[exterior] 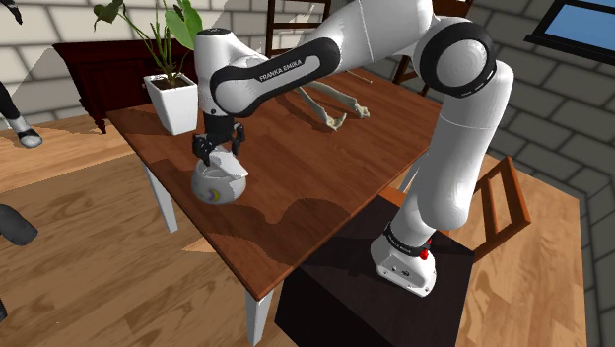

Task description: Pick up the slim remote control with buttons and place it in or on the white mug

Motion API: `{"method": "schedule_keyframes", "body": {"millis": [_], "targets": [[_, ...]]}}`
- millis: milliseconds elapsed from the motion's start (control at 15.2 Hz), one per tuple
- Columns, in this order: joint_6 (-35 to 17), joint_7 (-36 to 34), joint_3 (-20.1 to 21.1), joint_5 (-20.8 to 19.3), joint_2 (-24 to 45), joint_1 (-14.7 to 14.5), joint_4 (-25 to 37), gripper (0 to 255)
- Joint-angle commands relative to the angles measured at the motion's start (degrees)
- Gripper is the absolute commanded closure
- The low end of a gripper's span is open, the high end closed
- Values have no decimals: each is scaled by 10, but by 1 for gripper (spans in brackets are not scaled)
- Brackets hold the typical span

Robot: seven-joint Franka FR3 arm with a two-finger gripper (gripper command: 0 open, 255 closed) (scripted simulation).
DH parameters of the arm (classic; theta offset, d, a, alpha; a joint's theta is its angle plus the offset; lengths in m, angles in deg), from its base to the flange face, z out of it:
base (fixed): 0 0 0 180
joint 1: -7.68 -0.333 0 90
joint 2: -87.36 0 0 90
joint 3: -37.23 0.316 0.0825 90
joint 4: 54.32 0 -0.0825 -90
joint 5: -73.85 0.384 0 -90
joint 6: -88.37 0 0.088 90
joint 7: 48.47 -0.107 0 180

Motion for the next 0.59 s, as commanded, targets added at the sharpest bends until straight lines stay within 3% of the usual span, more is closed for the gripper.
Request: {"method": "schedule_keyframes", "body": {"millis": [0,198,528], "targets": [[17,1,1,2,-7,0,10,0],[66,3,2,6,-26,1,41,0],[66,3,2,6,-26,1,41,0]]}}
